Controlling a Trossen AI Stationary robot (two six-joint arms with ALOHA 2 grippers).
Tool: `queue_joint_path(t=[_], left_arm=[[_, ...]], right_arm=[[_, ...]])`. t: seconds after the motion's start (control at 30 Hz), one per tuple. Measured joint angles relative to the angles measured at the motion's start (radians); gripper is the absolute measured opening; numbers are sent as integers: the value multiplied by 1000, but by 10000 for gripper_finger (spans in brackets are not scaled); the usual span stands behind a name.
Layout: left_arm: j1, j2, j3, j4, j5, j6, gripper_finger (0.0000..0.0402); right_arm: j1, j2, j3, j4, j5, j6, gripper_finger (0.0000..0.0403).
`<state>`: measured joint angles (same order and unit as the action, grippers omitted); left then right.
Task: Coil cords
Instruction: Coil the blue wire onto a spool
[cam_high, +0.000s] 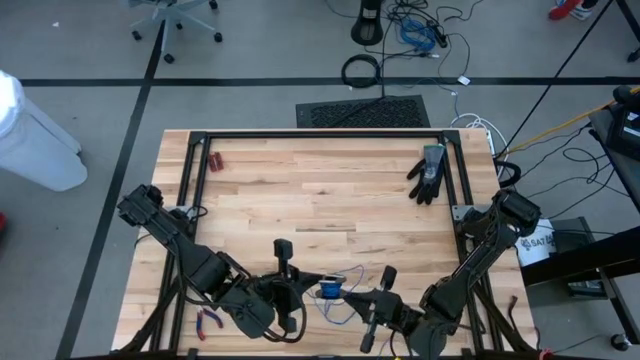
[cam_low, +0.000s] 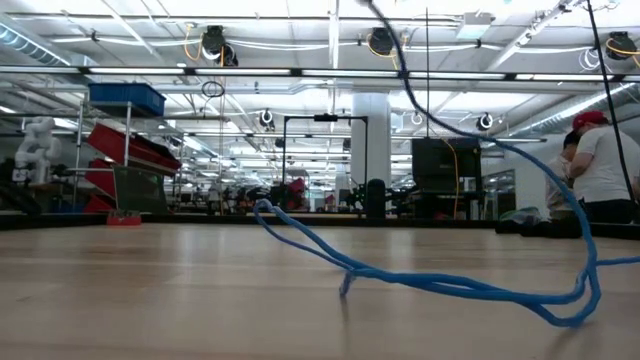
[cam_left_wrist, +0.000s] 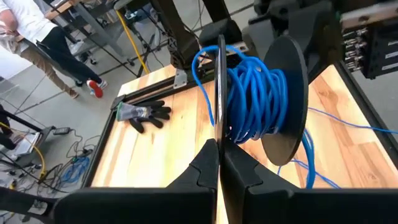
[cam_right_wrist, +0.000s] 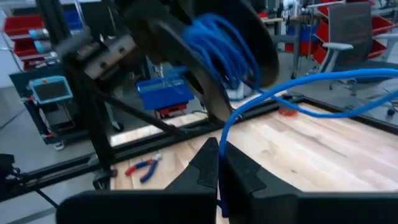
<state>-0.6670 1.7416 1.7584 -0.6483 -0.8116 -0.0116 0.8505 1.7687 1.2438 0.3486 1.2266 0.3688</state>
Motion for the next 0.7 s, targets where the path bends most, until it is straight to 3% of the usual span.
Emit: queue_joint_path(t=[0.27, 0.7], left_arm=[[21, 11, 0, -13, -55, -1, 6], [86, 72, 0, -35, -90, 1, 6]], right_arm=[[5, -1, 0, 178, -30, -142, 0], [-30, -1, 0, 255, -52, -197, 0]])
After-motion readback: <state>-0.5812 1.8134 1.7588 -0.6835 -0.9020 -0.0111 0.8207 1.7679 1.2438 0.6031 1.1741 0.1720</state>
